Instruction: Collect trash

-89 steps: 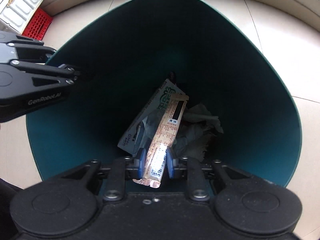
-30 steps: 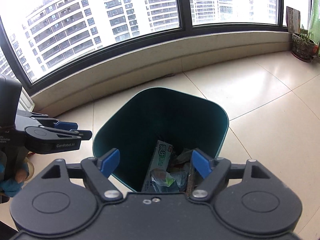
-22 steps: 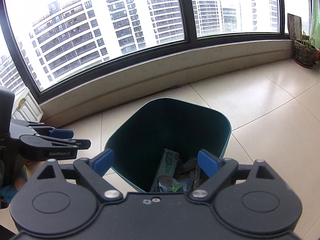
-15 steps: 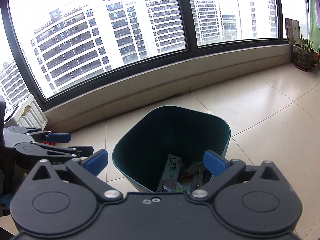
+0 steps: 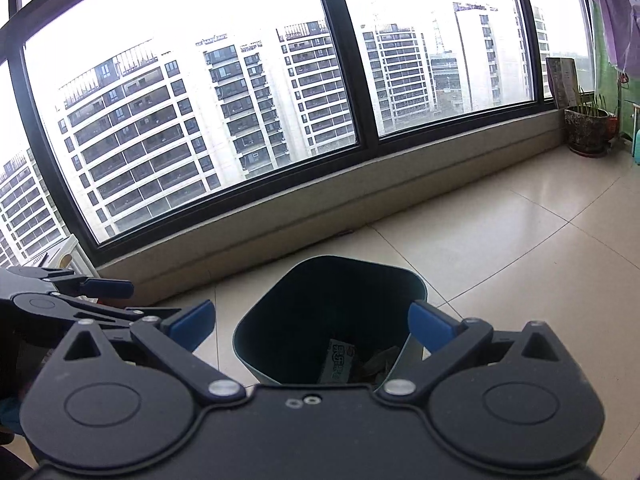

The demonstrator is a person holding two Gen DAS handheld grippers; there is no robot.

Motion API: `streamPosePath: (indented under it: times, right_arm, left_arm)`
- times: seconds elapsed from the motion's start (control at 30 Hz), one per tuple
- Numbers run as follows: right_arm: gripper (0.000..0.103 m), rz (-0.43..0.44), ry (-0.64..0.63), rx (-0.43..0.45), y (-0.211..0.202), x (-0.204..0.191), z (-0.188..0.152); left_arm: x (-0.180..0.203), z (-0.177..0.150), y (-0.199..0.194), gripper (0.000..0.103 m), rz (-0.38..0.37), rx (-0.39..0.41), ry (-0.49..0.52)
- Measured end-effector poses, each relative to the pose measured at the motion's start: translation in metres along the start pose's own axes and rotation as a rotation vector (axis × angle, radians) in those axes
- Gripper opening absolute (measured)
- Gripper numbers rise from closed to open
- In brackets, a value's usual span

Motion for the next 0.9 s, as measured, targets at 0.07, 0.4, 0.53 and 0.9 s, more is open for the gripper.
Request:
streamPosePath:
  times: [0.07, 0.4, 0.53, 0.9]
  right_arm:
    - [0.103, -0.001, 0.011, 0.014, -0.001, 0.004, 0.001]
    - [0.103, 0.015, 0.019, 0.012, -0.014, 0.020, 0.003]
    - [0.103, 0.023, 0.015, 0.008, -0.013, 0.023, 0.002]
    - [0.103, 0.019, 0.017, 0.005, -0.020, 0.028, -0.001]
  left_arm:
    - [0.005, 0.003, -0.003, 0.083, 0.002, -0.009, -0.023]
    - [0.033, -0.006, -0.016, 0.099, -0.013, -0.016, -0.094]
    - [0.037, -0.011, -0.022, 0.102, -0.002, -0.003, -0.088]
    - [0.048, -0.016, -0.028, 0.103, -0.009, 0.009, -0.073]
Point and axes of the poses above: each gripper's, at about its wrist camera, not at the fingertips, and y roughly the way its jaws point, x to its right, z to its top, the point moved 2 cm from there along y, roughly the way its jaws point, and after that the axes turned 4 degrees about x, right-handed, at the moved point
